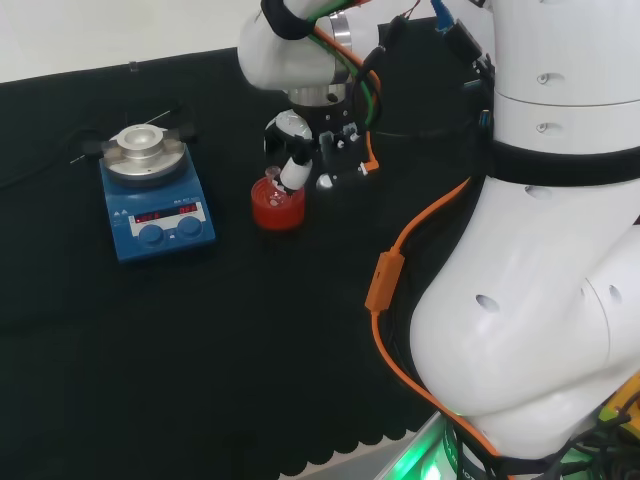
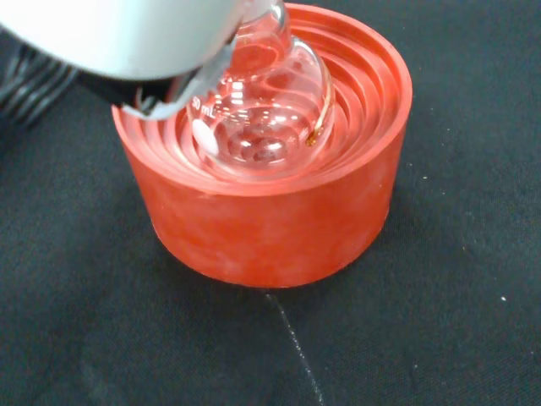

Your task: Pick up the round-bottom flask.

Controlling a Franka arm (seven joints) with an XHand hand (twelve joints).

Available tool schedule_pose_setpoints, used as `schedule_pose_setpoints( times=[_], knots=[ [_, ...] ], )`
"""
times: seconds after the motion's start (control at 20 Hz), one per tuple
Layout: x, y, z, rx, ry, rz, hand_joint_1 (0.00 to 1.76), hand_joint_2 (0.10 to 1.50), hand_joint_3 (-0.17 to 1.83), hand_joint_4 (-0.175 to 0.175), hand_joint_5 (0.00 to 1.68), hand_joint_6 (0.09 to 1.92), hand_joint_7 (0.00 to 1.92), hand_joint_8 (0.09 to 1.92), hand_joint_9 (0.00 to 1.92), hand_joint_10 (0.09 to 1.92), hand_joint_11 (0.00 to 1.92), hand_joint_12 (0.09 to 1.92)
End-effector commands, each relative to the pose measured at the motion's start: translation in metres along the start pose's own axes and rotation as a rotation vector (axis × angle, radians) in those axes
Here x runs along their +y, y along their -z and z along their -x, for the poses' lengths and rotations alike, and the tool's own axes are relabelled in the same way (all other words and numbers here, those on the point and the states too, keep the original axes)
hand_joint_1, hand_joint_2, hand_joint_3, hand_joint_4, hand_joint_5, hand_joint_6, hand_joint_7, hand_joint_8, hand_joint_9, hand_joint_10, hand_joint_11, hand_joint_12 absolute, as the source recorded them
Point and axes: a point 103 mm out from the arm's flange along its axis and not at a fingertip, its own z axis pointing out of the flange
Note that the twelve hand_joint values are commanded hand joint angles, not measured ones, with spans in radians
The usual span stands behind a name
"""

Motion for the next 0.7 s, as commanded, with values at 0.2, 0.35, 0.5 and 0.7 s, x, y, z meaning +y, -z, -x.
schedule_pose_setpoints(
  times=[0.2,0.35,0.5,0.7],
  knots=[
    [0.0052,-0.0039,-0.0058,-0.001,0.014,0.004,1.04,0.37,1.14,-0.031,0.57,0.70,0.48,0.61,0.62,0.59,0.27,1.31],
    [0.0062,-0.0041,-0.0071,-0.007,0.016,0.007,1.04,0.37,1.14,-0.030,0.57,0.70,0.47,0.61,0.62,0.59,0.27,1.31],
    [0.0066,-0.0045,-0.0080,-0.012,0.017,0.011,1.04,0.38,1.14,-0.029,0.58,0.71,0.47,0.61,0.62,0.59,0.27,1.31],
    [0.0073,-0.0068,-0.0069,-0.022,0.016,0.006,1.05,0.38,1.14,-0.026,0.61,0.74,0.47,0.61,0.62,0.59,0.28,1.31]
  ],
)
